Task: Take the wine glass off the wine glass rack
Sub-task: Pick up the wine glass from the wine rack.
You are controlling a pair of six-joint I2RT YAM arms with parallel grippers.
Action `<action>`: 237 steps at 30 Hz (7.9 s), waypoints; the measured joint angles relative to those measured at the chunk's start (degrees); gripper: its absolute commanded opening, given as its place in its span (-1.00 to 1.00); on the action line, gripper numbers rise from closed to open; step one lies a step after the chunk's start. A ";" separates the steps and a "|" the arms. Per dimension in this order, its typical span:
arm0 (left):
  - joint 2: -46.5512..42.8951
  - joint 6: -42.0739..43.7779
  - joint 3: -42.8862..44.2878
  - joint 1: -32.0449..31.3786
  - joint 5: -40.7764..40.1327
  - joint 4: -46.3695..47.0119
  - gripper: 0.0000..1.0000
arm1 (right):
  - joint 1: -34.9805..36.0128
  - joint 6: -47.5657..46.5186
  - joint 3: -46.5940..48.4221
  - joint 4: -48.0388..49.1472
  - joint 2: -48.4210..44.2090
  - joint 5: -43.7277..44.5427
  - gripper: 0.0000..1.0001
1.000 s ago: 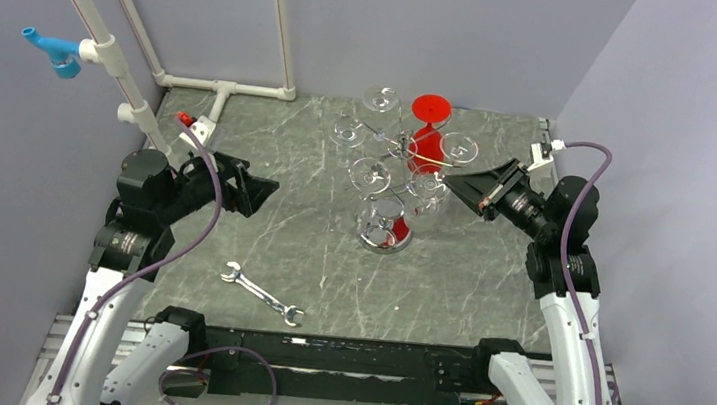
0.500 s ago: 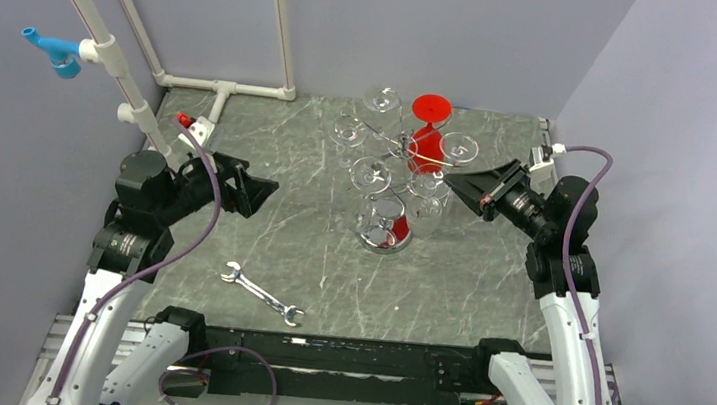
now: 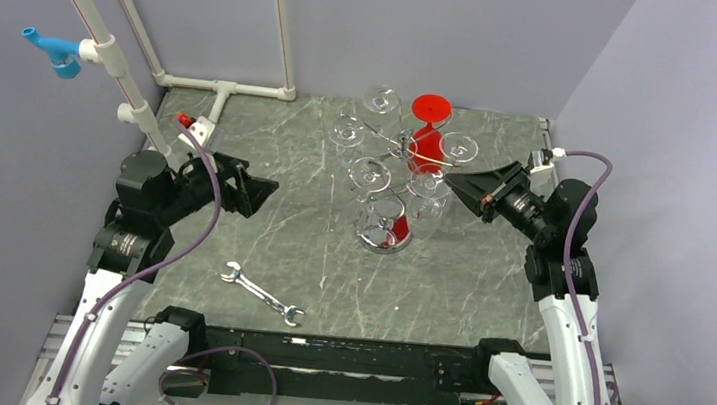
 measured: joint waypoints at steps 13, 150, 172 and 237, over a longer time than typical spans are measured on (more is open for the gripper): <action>0.07 0.04 0.00 -0.70 -1.14 -0.17 0.74 | 0.00 4.94 -2.93 3.89 -0.44 -0.07 -1.00; 1.31 0.46 0.00 -1.88 -4.17 -1.14 0.75 | 3.52 13.70 -3.72 15.91 2.14 -0.83 -1.00; 1.31 0.50 0.00 -1.88 -4.17 -1.16 0.75 | 3.65 12.55 -3.72 15.28 3.43 0.59 -1.00; 1.18 0.48 0.00 -1.88 -4.09 -1.16 0.76 | -3.76 10.12 -3.72 6.32 -3.26 -1.07 -1.00</action>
